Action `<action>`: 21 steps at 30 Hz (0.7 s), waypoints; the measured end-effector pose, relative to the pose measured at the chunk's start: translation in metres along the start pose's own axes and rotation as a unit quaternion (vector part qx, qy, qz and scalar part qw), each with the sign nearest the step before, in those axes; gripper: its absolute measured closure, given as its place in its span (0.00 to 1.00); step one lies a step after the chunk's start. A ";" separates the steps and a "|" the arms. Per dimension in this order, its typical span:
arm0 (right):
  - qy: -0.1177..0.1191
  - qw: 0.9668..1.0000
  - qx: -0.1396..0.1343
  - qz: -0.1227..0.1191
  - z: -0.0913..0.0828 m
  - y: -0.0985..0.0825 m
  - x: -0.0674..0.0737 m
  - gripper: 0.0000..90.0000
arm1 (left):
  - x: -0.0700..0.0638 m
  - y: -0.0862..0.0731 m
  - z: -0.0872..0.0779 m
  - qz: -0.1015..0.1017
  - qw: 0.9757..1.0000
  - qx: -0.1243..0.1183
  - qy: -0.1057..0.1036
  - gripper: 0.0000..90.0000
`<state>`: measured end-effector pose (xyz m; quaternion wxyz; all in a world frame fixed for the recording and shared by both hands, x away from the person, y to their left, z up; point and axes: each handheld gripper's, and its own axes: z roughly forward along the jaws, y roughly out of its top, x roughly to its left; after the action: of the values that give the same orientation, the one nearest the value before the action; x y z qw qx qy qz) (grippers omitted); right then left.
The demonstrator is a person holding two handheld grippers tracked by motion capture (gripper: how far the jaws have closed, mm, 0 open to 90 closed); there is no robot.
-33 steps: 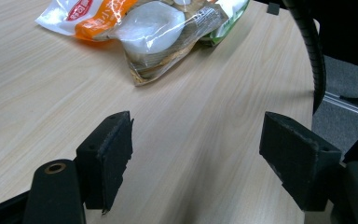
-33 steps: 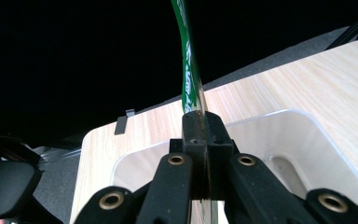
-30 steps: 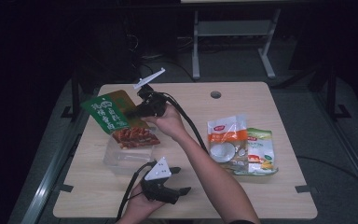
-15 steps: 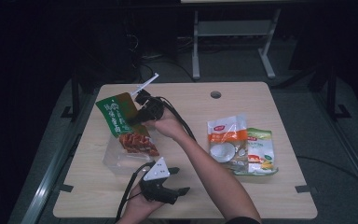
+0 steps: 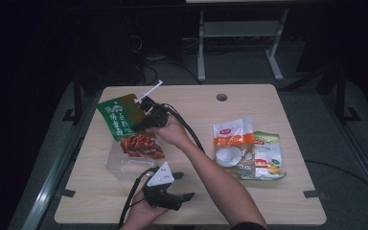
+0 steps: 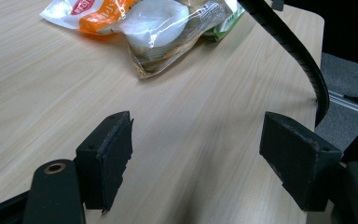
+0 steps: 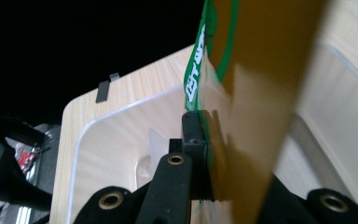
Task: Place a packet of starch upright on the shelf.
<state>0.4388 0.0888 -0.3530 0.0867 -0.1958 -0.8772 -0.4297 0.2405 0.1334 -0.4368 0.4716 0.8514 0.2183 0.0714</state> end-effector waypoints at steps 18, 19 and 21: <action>-0.012 0.999 -0.047 0.016 0.001 -0.015 -0.002 0.89 | -0.004 -0.002 0.003 -0.004 1.000 0.004 -0.005 0.28; -0.008 0.999 -0.042 0.018 -0.001 -0.016 -0.002 0.87 | -0.004 -0.002 0.003 -0.006 1.000 0.004 -0.005 0.28; -0.021 0.999 -0.029 0.011 -0.005 -0.017 0.000 0.83 | -0.004 -0.002 0.002 -0.005 1.000 0.004 -0.004 0.28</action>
<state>0.4319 0.0753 -0.3620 0.0666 -0.2167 -0.8638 -0.4500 0.2374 0.1308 -0.4393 0.4694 0.8525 0.2206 0.0651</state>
